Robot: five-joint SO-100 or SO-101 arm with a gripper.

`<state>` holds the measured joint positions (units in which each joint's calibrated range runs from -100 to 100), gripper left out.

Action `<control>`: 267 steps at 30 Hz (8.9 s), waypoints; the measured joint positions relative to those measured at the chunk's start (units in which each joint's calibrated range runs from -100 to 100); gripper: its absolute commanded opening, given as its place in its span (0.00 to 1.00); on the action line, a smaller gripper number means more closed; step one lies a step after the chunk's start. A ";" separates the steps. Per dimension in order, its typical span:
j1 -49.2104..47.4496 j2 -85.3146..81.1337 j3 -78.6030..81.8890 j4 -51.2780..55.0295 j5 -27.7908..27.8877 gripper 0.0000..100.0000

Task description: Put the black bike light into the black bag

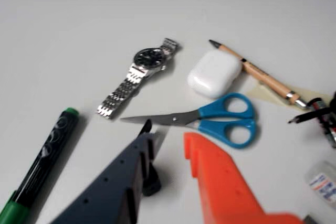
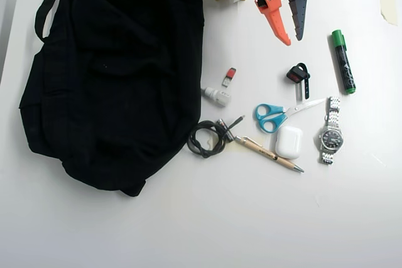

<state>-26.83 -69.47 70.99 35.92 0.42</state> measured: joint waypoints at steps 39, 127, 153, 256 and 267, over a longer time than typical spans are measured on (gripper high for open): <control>-7.49 53.29 -37.88 16.28 -0.05 0.12; -11.23 65.64 -33.96 3.66 -0.29 0.29; -10.42 65.64 -27.90 -2.39 -0.29 0.26; -3.45 69.64 -51.02 24.12 5.32 0.02; 2.35 69.64 -68.69 38.69 8.21 0.02</control>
<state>-24.48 0.17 2.30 74.61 8.62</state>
